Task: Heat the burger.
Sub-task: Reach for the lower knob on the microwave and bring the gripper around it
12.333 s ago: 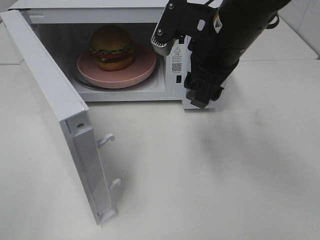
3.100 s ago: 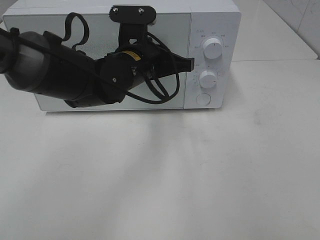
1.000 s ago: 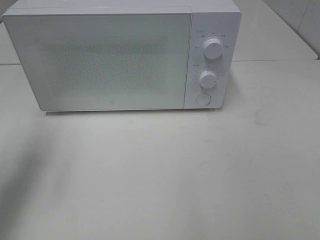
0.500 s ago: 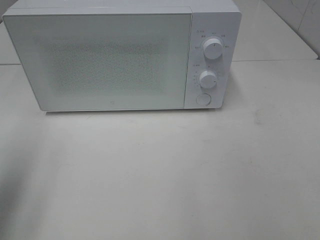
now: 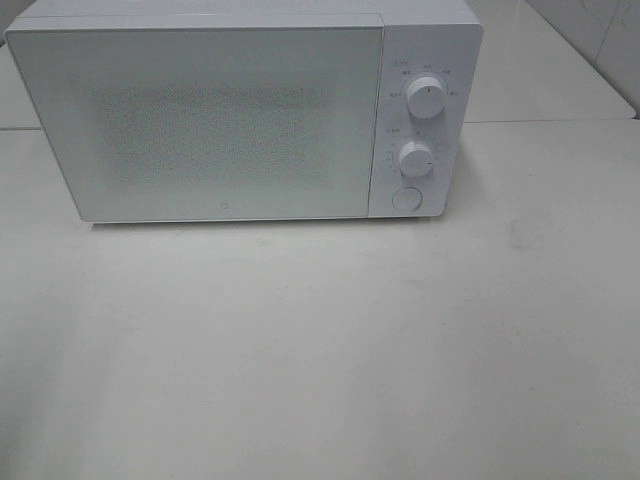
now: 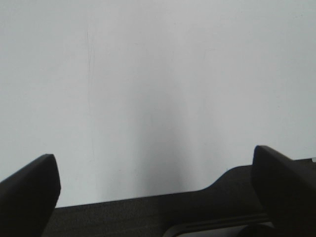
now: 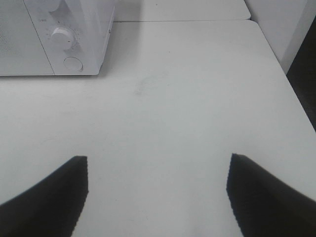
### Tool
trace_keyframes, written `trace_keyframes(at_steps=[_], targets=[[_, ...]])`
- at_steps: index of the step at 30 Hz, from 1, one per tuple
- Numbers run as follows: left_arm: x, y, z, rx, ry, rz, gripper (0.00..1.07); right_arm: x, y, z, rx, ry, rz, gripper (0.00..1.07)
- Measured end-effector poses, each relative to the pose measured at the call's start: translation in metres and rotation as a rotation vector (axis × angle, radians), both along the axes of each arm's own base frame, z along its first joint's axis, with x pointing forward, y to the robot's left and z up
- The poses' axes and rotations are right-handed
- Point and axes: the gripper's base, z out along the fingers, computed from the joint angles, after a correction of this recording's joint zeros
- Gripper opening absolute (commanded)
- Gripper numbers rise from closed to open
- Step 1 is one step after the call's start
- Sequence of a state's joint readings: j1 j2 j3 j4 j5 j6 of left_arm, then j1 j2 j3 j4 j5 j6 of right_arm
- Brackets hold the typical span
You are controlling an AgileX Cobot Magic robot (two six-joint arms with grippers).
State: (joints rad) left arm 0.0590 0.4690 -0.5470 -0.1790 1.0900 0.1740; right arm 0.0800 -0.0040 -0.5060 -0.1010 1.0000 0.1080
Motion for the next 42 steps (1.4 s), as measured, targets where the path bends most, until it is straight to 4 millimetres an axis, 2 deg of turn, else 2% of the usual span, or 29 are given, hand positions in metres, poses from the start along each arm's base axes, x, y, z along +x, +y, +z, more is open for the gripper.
trace_keyframes(at_steps=[2, 4, 6, 7, 18, 23, 42], targets=[[-0.006, 0.0, -0.001, 0.004, -0.028, 0.0, 0.98, 0.0, 0.0, 0.0, 0.0, 0.0, 0.0, 0.75], [-0.026, -0.001, 0.002, 0.016, -0.145, 0.002, 0.98, 0.0, 0.0, 0.0, 0.0, 0.0, 0.0, 0.75], [-0.03, -0.001, 0.003, 0.019, -0.171, 0.002, 0.98, 0.0, 0.0, 0.0, 0.0, 0.0, 0.0, 0.75], [-0.038, -0.001, 0.004, 0.026, -0.224, 0.004, 0.98, 0.0, 0.0, 0.0, 0.0, 0.0, 0.0, 0.75], [-0.068, -0.003, 0.006, 0.033, -0.413, 0.003, 0.98, 0.0, 0.0, 0.0, 0.0, 0.0, 0.0, 0.75], [-0.074, -0.004, 0.006, 0.034, -0.449, 0.003, 0.98, 0.0, 0.0, 0.0, 0.0, 0.0, 0.0, 0.75], [-0.074, -0.004, 0.005, 0.034, -0.447, 0.003, 0.98, 0.0, 0.0, 0.0, 0.0, 0.0, 0.0, 0.75]])
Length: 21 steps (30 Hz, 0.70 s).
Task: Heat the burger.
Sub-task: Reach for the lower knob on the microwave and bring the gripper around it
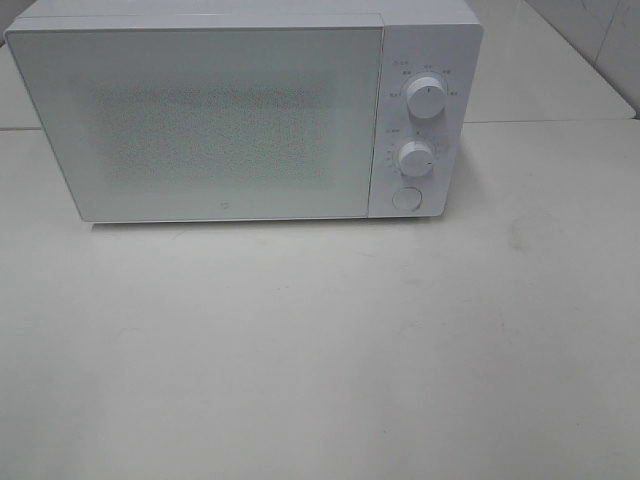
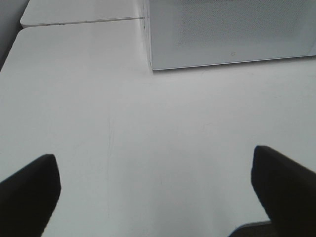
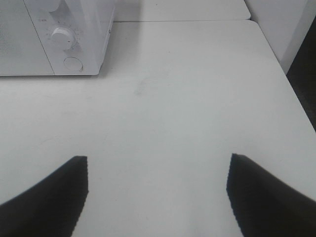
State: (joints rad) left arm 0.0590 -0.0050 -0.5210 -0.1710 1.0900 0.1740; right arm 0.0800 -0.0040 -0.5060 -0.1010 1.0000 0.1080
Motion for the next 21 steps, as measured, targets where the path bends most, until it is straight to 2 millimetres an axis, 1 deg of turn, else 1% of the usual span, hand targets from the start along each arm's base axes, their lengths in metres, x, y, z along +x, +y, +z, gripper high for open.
trace_keyframes(at_steps=[21], targets=[[0.0, 0.0, 0.0, 0.0, 0.0, 0.0, 0.98, -0.0003, 0.0, 0.0008, 0.003, -0.003, -0.001, 0.75]])
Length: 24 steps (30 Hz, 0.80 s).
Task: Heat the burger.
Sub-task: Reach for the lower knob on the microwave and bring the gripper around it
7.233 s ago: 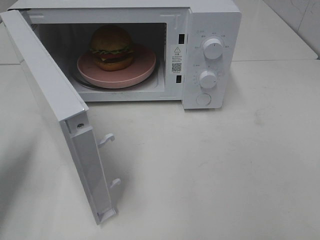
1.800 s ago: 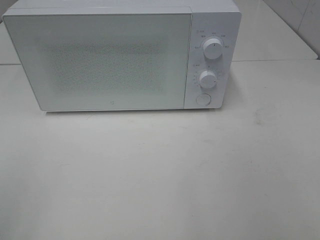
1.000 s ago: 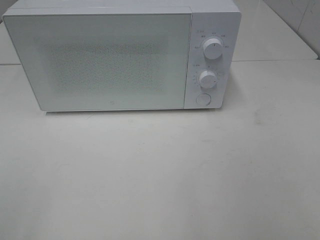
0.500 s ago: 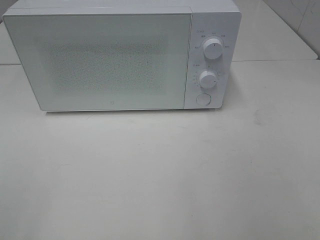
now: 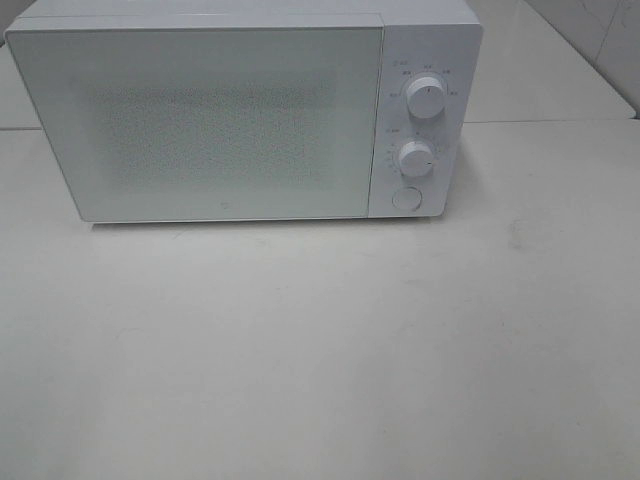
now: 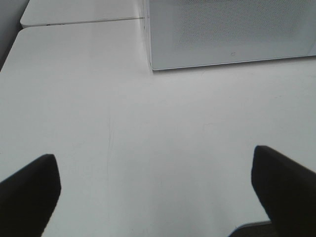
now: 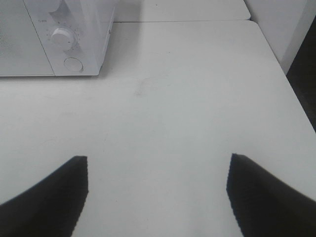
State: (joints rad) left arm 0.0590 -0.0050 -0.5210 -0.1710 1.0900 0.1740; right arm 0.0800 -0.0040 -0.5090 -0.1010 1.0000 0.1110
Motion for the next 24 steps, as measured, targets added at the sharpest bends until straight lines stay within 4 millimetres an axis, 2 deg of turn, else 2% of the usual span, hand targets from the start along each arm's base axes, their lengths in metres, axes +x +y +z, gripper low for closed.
trace_keyframes(at_steps=[4, 9, 11, 12, 14, 17, 19, 24], targets=[[0.0, 0.0, 0.0, 0.001, 0.0, 0.0, 0.98, 0.0, 0.0, 0.01, 0.027, -0.063, -0.008, 0.75], [0.0, 0.0, 0.0, 0.001, 0.0, 0.0, 0.98, 0.01, 0.001, 0.017, 0.035, -0.086, -0.007, 0.75], [0.0, 0.0, 0.0, 0.001, 0.0, 0.0, 0.98, 0.027, 0.003, 0.023, 0.035, -0.088, -0.002, 0.75], [0.0, 0.0, 0.0, 0.001, 0.0, 0.0, 0.98, 0.027, 0.003, 0.023, 0.035, -0.088, -0.002, 0.75], [0.0, 0.0, 0.0, 0.001, 0.0, 0.0, 0.98, 0.041, 0.005, 0.027, 0.032, -0.083, 0.004, 0.75], [0.0, 0.0, 0.0, 0.001, 0.0, 0.0, 0.98, 0.046, 0.005, 0.028, 0.031, -0.08, 0.006, 0.75], [0.0, 0.0, 0.0, 0.001, 0.0, 0.0, 0.98, 0.065, 0.007, 0.03, 0.028, -0.074, 0.014, 0.75], [0.0, 0.0, 0.0, 0.001, 0.0, 0.0, 0.98, 0.083, 0.009, 0.031, 0.025, -0.07, 0.021, 0.75]])
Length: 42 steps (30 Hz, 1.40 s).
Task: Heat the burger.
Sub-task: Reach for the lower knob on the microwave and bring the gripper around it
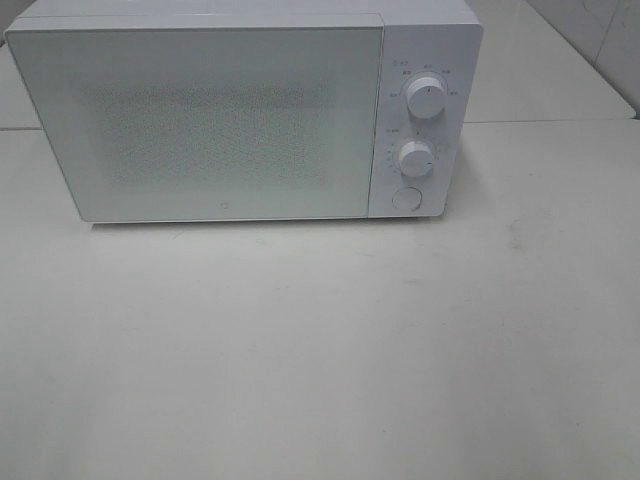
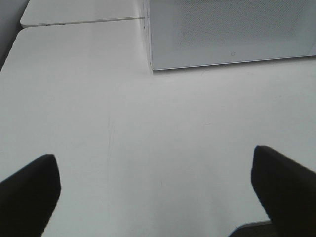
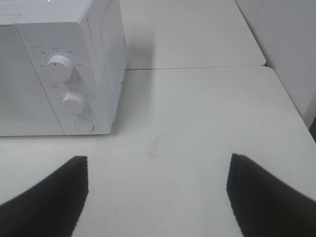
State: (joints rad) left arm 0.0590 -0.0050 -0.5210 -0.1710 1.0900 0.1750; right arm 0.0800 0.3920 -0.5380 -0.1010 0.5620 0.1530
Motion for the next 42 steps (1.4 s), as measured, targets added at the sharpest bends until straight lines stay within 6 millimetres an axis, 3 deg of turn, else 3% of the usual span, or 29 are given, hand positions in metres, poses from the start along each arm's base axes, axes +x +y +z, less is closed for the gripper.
trace_keyframes(at_steps=[18, 35, 42], targets=[[0.0, 0.0, 0.0, 0.0, 0.0, 0.0, 0.98, 0.072, 0.008, -0.009, -0.002, -0.003, 0.033, 0.75], [0.0, 0.0, 0.0, 0.0, 0.0, 0.0, 0.98, 0.14, 0.018, -0.036, 0.024, -0.076, 0.067, 0.75], [0.0, 0.0, 0.0, 0.0, 0.0, 0.0, 0.98, 0.158, 0.02, -0.045, -0.031, -0.124, 0.1, 0.75]])
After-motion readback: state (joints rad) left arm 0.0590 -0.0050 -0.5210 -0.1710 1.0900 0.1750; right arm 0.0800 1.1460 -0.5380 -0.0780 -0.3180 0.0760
